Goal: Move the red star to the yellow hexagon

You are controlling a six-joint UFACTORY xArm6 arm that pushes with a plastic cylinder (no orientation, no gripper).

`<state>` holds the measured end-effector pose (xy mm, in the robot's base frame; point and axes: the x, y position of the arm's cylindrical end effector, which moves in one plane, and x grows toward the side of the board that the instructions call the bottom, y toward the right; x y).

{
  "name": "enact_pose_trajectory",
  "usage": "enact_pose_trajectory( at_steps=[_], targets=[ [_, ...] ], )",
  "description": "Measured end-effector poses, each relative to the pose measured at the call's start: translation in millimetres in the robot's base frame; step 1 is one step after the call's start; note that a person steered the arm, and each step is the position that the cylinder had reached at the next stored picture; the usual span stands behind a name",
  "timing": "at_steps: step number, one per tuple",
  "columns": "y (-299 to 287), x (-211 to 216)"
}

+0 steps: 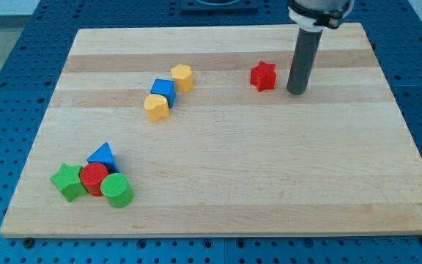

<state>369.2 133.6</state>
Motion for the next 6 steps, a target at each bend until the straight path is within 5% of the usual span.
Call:
enact_pose_trajectory(
  at_steps=[6],
  targets=[
    [-115.4, -26.6]
  ],
)
